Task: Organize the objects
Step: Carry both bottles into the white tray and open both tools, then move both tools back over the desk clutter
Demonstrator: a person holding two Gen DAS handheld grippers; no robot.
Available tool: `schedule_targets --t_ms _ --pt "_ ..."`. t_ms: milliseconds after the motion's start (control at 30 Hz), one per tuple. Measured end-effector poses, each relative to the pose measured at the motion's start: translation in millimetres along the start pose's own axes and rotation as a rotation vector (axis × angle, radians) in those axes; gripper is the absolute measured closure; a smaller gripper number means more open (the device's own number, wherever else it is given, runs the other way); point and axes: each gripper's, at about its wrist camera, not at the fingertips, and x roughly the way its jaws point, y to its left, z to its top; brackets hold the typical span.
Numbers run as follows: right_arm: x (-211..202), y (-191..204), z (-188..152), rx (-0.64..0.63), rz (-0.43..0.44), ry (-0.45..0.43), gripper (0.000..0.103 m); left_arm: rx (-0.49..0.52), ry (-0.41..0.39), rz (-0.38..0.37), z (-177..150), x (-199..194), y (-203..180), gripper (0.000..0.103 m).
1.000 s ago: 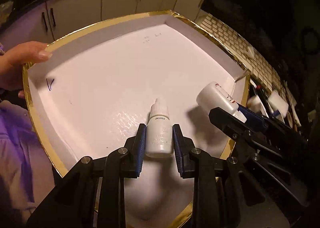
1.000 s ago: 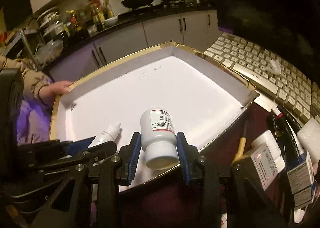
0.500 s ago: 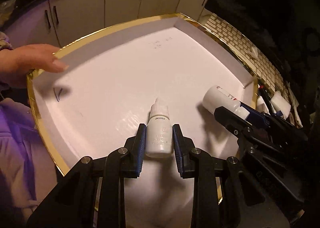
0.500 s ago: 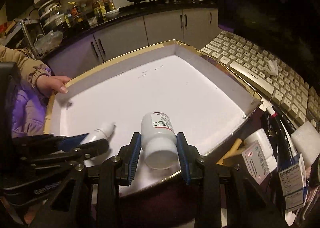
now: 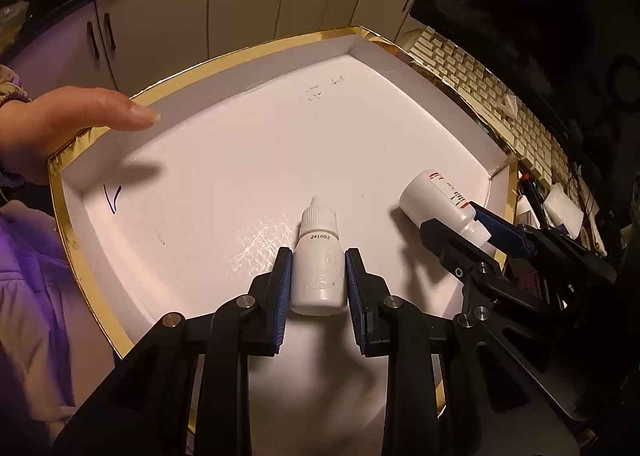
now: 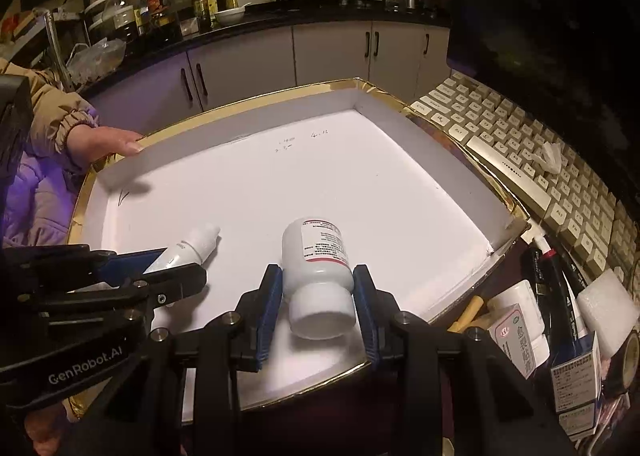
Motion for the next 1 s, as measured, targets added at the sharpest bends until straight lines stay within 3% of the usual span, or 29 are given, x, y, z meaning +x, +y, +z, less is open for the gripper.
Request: schedule_targets --t_ms 200,367,500,567,667,733,867,1000 --pt "-4.0 -6.1 -3.2 0.033 0.041 -0.017 0.066 0.013 -0.003 -0.008 0.5 1.3 0.9 0.077" --pt "-7.8 -17.4 -3.1 0.116 0.133 -0.02 0.066 0.001 0.001 -0.033 0.3 -1.3 1.5 0.062" --pt "-21.2 -33.1 -7.5 0.203 0.24 -0.065 0.053 -0.047 -0.064 -0.087 -4.7 -17.9 5.7 0.062" --pt "-36.0 -37.0 -11.6 0.224 0.238 -0.106 0.052 -0.055 -0.101 -0.111 -7.9 -28.1 4.4 0.062" --pt "-67.2 -53.0 -24.9 0.268 0.246 -0.183 0.052 0.014 -0.161 -0.162 -17.1 -45.0 -11.7 0.061" --pt "-84.0 -64.5 -36.3 0.29 0.248 -0.205 0.051 0.082 -0.157 -0.201 -25.1 -50.3 -30.2 0.061" --pt "-100.8 -83.4 -58.8 0.302 0.155 -0.19 0.051 0.223 -0.09 -0.27 -45.0 -48.2 -74.7 0.053" --pt "-103.6 -104.9 -80.6 0.36 0.111 -0.151 0.051 0.344 -0.01 -0.311 -61.4 -27.5 -117.1 0.053"
